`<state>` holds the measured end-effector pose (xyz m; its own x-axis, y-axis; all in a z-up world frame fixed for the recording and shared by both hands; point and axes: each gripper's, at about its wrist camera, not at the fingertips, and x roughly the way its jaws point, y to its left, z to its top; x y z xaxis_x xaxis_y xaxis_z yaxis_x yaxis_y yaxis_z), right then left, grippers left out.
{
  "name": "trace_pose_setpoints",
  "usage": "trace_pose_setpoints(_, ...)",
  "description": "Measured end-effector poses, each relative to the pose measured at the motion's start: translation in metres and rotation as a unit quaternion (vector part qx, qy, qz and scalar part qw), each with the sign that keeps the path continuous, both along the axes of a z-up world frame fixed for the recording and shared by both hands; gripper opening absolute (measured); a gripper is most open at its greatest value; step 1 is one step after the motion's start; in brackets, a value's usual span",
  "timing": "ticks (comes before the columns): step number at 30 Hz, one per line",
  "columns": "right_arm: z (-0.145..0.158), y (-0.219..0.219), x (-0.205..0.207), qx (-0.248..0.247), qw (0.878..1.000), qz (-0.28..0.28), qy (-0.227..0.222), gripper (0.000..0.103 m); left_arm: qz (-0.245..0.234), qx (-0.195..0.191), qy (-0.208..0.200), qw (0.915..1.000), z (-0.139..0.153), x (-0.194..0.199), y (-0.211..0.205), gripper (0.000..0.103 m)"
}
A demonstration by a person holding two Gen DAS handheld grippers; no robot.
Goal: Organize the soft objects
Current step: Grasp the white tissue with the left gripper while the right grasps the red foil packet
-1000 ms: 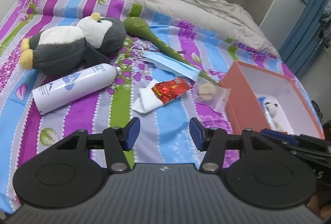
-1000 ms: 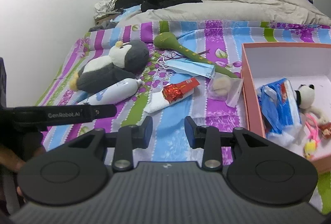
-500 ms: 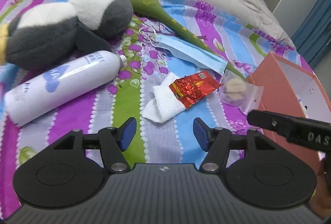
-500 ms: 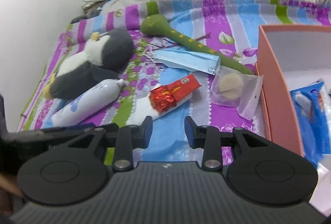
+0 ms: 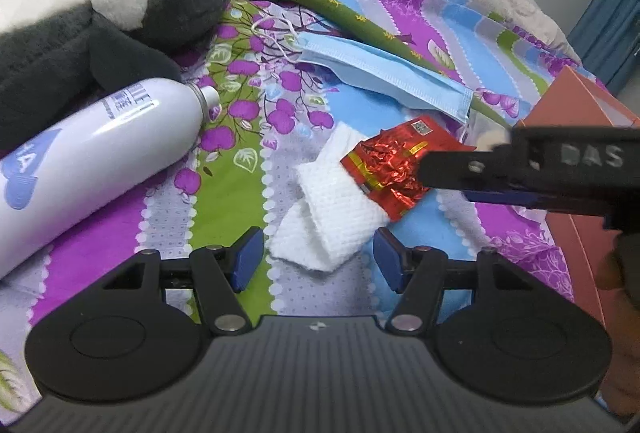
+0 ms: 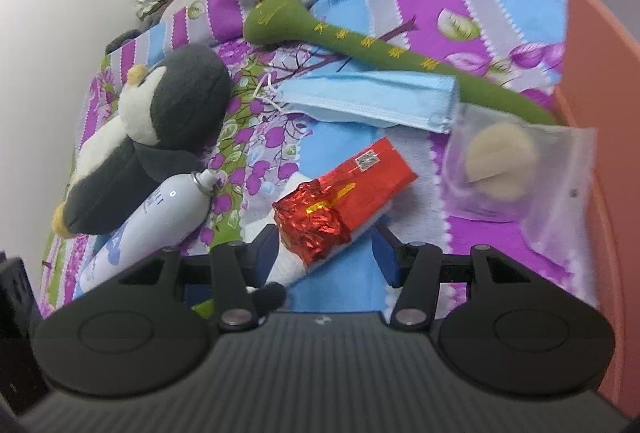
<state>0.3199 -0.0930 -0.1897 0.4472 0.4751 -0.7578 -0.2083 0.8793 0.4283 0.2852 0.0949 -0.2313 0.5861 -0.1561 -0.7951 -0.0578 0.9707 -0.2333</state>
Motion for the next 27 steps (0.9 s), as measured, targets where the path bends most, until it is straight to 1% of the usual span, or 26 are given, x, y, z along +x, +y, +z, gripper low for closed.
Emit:
trace_pose_setpoints(4,-0.012,0.009,0.008,0.001,1.0,0.001,0.008,0.055,-0.01,0.005,-0.005,0.9999,-0.005,0.006,-0.002,0.065)
trace_pose_setpoints(5,-0.014,0.011,0.009,-0.002,1.0,0.001,0.008,0.055,-0.014,0.008,-0.008,0.9998,-0.006,0.007,-0.003,0.062)
trace_pose_setpoints(6,-0.016,0.012,0.01,-0.004,1.0,-0.002,0.009,0.055,-0.017,0.013,-0.009,0.9997,-0.007,0.008,-0.004,0.057)
trace_pose_setpoints(7,-0.018,0.012,0.011,-0.005,1.0,-0.004,0.01,0.056,-0.02,0.018,-0.011,0.9996,-0.008,0.009,-0.006,0.055)
trace_pose_setpoints(8,-0.02,0.013,0.011,-0.006,1.0,-0.002,0.011,0.055,-0.021,0.021,-0.012,0.9995,-0.008,0.009,-0.006,0.05)
trace_pose_setpoints(9,-0.02,0.014,0.01,-0.008,1.0,-0.001,0.008,0.054,-0.022,0.023,-0.013,0.9994,-0.008,0.01,-0.006,0.042)
trace_pose_setpoints(10,-0.02,0.014,0.01,-0.01,1.0,0.0,0.004,0.053,-0.023,0.023,-0.013,0.9994,-0.009,0.01,-0.007,0.038)
trace_pose_setpoints(12,-0.02,0.015,0.009,-0.014,1.0,0.003,0.001,0.049,-0.025,0.012,-0.013,0.9995,-0.009,0.012,-0.007,0.022)
trace_pose_setpoints(13,-0.019,0.015,0.008,-0.016,1.0,0.003,-0.002,0.046,-0.024,0.006,-0.013,0.9996,-0.009,0.012,-0.007,0.02)
trace_pose_setpoints(14,-0.017,0.016,0.008,-0.018,1.0,0.004,-0.004,0.045,-0.024,0.002,-0.012,0.9996,-0.008,0.012,-0.007,0.014)
trace_pose_setpoints(15,-0.016,0.016,0.007,-0.021,1.0,0.005,-0.007,0.041,-0.024,-0.001,-0.011,0.9996,-0.008,0.012,-0.008,0.01)
trace_pose_setpoints(21,-0.005,0.015,-0.002,-0.03,0.999,0.012,-0.027,0.039,-0.017,-0.009,-0.013,0.9997,-0.003,0.006,-0.011,0.007)
trace_pose_setpoints(27,0.013,0.003,-0.017,-0.041,0.998,0.005,-0.045,0.039,-0.004,-0.018,-0.014,0.9997,0.009,-0.01,-0.01,0.007)
